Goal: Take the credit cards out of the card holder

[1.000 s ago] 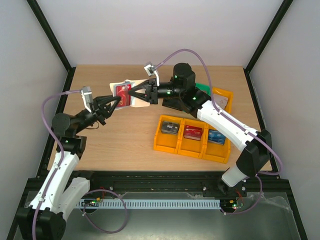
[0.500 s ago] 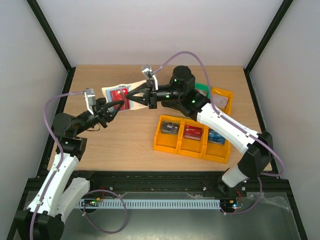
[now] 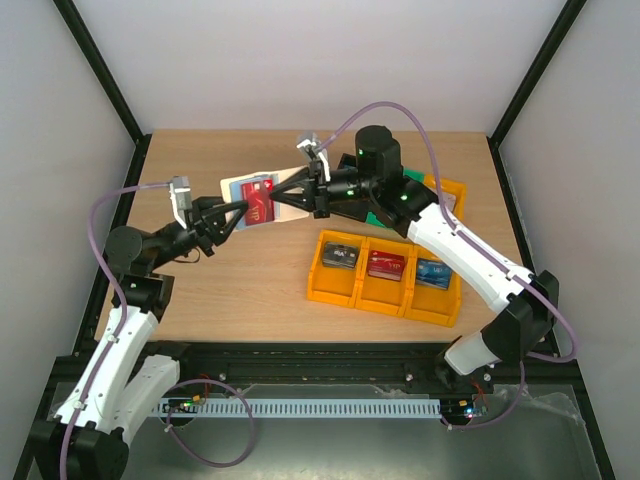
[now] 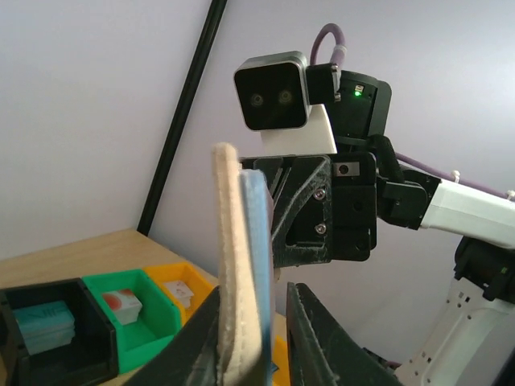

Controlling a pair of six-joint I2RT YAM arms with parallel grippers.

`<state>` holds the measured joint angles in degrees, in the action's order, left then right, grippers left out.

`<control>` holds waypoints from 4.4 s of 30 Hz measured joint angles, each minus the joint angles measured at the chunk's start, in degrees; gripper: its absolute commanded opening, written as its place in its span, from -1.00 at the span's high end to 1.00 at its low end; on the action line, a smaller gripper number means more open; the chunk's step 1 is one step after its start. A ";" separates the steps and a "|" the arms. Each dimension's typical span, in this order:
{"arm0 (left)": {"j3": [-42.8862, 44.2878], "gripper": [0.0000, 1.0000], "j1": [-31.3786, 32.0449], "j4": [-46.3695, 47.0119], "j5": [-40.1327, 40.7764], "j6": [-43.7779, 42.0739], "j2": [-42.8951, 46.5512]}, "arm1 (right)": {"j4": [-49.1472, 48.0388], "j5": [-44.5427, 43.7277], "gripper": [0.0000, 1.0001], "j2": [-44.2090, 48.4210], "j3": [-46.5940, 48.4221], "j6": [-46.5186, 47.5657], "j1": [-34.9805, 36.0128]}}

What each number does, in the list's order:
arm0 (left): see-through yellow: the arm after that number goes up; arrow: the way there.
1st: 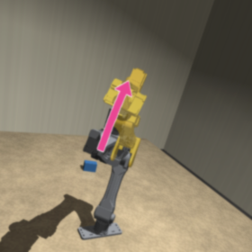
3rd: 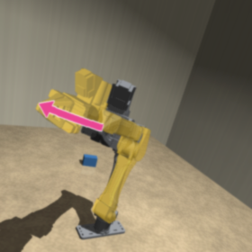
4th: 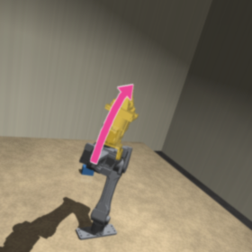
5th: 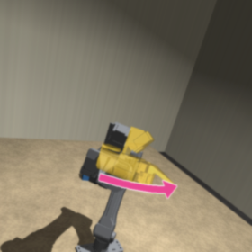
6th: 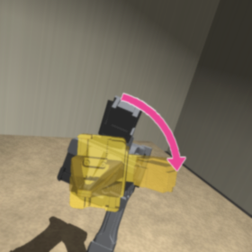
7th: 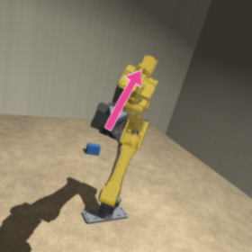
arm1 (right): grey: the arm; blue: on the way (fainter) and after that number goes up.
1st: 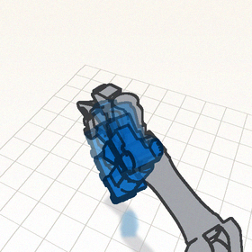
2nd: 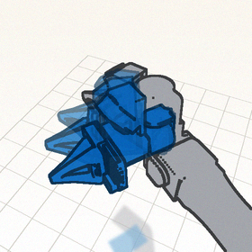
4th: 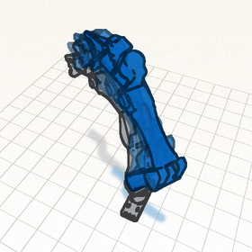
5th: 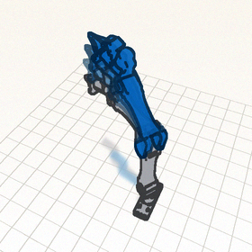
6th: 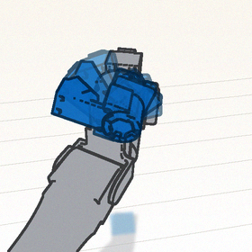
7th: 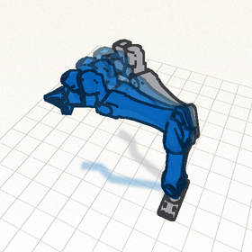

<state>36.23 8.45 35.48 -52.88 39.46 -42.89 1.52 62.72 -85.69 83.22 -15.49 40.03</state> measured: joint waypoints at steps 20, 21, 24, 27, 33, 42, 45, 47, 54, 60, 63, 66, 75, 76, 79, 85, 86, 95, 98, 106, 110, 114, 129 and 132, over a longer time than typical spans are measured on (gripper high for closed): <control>0.00 0.95 0.22 -1.38 -0.81 -0.04 -0.11 | 10.93 0.66 0.97 0.20 3.34 6.88 -3.74; 0.00 0.95 0.22 -1.40 -0.81 -0.04 -0.11 | 10.38 0.79 0.97 0.20 3.28 6.01 -3.82; 0.00 0.96 0.22 -1.38 -0.74 -0.02 -0.11 | 7.85 1.57 0.79 0.26 2.95 3.87 -3.45; 0.00 0.95 0.22 -1.09 -0.66 0.00 -0.11 | 5.16 2.64 0.60 0.70 1.53 1.75 -3.10; 0.00 0.95 0.22 1.22 -1.73 0.15 -0.31 | -0.63 2.95 0.71 1.42 -1.44 -1.81 -1.62; 0.00 0.95 0.22 3.23 -4.37 -1.27 -0.31 | -8.70 1.66 0.90 1.42 -1.77 -7.58 -0.90; 0.00 0.95 0.22 3.91 -4.35 -1.36 -0.31 | -8.90 1.14 0.83 1.42 -1.77 -7.63 -0.24; 0.00 0.96 0.20 4.09 -4.35 -1.33 -0.31 | -8.85 0.57 0.75 1.40 -1.77 -7.26 0.13; -0.24 0.95 0.15 4.52 -4.33 -0.98 -0.31 | -8.22 -0.79 0.97 1.40 -1.77 -5.46 0.81; -0.31 0.75 -0.11 4.28 -3.89 -0.63 -0.26 | -8.13 -0.63 0.97 1.42 -1.75 -4.63 0.79; -0.31 0.77 -0.09 3.98 -3.65 -0.42 -0.26 | -8.00 0.26 0.97 1.66 -1.84 -4.00 0.44; -0.31 0.81 0.00 3.96 -3.21 0.22 -0.26 | -6.71 1.22 0.97 2.14 -1.95 -3.34 -0.52; -0.31 0.76 0.28 3.08 -2.14 0.85 -0.31 | -2.47 3.06 0.97 2.45 -1.90 -1.05 -2.47; -0.31 0.76 0.28 2.86 -1.99 0.83 -0.31 | -2.16 3.13 0.97 2.45 -1.90 -1.01 -2.62; -0.33 0.95 0.28 2.64 -1.70 0.81 -0.31 | -1.64 3.28 0.97 2.45 -1.88 -0.98 -2.73; -0.33 0.95 0.28 1.90 -1.22 0.55 -0.31 | -0.68 3.39 0.97 2.45 -1.57 -0.48 -2.82; -0.33 0.95 0.28 1.79 -1.09 0.55 -0.31 | -0.24 3.39 0.97 2.45 -1.40 -0.13 -2.84; -0.39 0.95 0.20 1.05 0.22 0.83 -0.22 | 4.44 3.37 0.97 3.69 -1.05 2.93 -5.84; -0.39 0.95 0.11 1.05 1.01 0.94 -0.20 | 5.25 3.17 0.97 4.61 -1.05 3.52 -6.86; -1.11 0.95 -0.48 -1.33 3.23 1.14 0.42 | 10.10 2.36 0.97 5.90 -0.96 6.62 -9.97; -2.36 0.95 -1.07 -2.51 4.81 1.92 0.59 | 13.57 0.85 0.97 6.62 -0.17 8.66 -11.89; -3.28 0.95 -1.99 -4.11 6.73 2.43 0.70 | 21.00 -2.69 0.97 6.64 3.26 13.20 -11.93; -9.64 0.95 -6.03 -11.78 13.64 2.89 4.90 | 55.25 -36.30 0.97 6.99 3.61 38.34 -11.93; -9.81 0.96 -6.14 -12.83 14.16 2.29 5.88 | 60.24 -43.87 0.97 6.97 -3.04 41.99 -11.93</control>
<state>26.41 2.31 22.65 -38.72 41.76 -37.01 61.76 18.85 -78.72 80.18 26.50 28.10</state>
